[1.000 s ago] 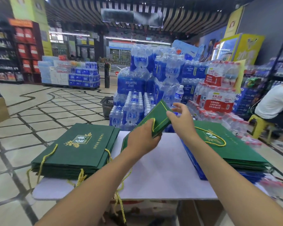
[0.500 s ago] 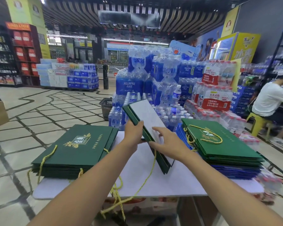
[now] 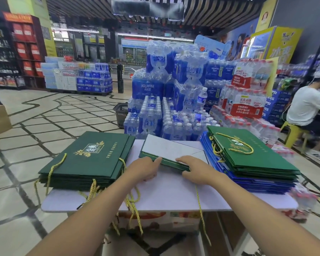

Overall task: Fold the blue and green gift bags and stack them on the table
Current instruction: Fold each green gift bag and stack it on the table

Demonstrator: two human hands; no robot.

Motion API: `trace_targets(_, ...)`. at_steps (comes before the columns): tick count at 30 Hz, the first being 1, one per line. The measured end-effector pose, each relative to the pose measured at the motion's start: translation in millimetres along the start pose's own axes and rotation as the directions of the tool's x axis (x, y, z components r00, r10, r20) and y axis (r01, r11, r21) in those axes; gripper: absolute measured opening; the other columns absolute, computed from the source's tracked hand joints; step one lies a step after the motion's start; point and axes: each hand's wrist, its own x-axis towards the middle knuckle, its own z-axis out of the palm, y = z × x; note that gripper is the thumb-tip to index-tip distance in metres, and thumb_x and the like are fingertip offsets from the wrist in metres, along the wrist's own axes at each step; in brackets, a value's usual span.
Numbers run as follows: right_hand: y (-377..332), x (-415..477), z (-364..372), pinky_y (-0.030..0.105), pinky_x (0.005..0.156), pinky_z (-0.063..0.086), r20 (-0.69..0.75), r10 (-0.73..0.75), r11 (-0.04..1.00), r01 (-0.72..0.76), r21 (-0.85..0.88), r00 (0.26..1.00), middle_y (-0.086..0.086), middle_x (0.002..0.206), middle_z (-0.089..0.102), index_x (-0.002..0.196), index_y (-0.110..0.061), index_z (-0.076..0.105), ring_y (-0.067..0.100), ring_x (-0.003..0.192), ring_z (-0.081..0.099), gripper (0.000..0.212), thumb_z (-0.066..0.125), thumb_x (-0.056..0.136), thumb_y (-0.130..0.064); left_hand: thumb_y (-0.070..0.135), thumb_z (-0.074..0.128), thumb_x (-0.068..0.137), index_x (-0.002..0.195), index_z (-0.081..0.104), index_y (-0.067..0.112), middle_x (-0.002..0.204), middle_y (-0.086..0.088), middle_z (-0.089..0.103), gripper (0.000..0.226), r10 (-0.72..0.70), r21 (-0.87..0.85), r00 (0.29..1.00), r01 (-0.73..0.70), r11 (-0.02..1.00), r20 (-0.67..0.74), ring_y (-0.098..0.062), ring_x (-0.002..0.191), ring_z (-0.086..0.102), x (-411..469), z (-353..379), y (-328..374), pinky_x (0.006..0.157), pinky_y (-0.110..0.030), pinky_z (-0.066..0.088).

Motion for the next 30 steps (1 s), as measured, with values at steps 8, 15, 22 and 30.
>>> trace_targets(8,7,1,8,0.031,0.11,0.039,0.031,-0.06,0.997,0.061,-0.04,0.998,-0.005,0.139,0.059,0.136,-0.023,0.063,0.015,0.129,0.051,0.038,0.053,0.099,-0.024,0.032,0.048,0.103,0.101,0.066,0.024,0.106,0.003,0.065,0.02,0.358,0.191,0.903,-0.318,0.929,-0.237,-0.019,0.103,0.059,2,15,-18,0.076,-0.034,0.049)
trace_targets(15,16,-31,-13,0.038,0.099,0.046,0.169,-0.304,0.853,0.347,-0.39,0.937,-0.008,0.137,0.054,0.122,-0.03,0.066,0.014,0.127,0.046,0.05,0.049,0.084,-0.002,0.018,0.047,0.097,0.143,0.054,0.02,0.144,0.003,0.054,0.046,0.431,0.304,0.89,-0.375,0.876,-0.145,-0.018,0.132,0.047,9,34,-41,0.105,-0.033,0.04)
trace_targets(22,0,-41,-3,0.036,0.087,0.045,0.042,-0.315,0.928,0.317,-0.196,0.948,-0.011,0.096,0.059,0.086,-0.027,0.065,0.01,0.093,0.052,0.015,0.06,0.094,-0.038,0.024,0.048,0.097,0.138,0.061,0.023,0.136,0.007,0.061,0.043,0.472,0.308,0.851,-0.397,0.864,-0.228,-0.018,0.127,0.053,15,45,-50,0.103,-0.038,0.046)
trace_targets(30,-68,-16,-43,0.022,0.067,0.048,-0.066,-0.159,0.817,0.169,0.552,0.985,0.0,0.067,0.061,0.081,-0.009,0.065,0.007,0.062,0.055,0.02,0.056,0.097,-0.003,0.032,0.047,0.096,0.131,0.062,0.03,0.132,0.008,0.062,0.038,0.464,0.333,0.855,-0.379,0.864,-0.231,-0.021,0.126,0.053,16,49,-51,0.097,-0.04,0.047)
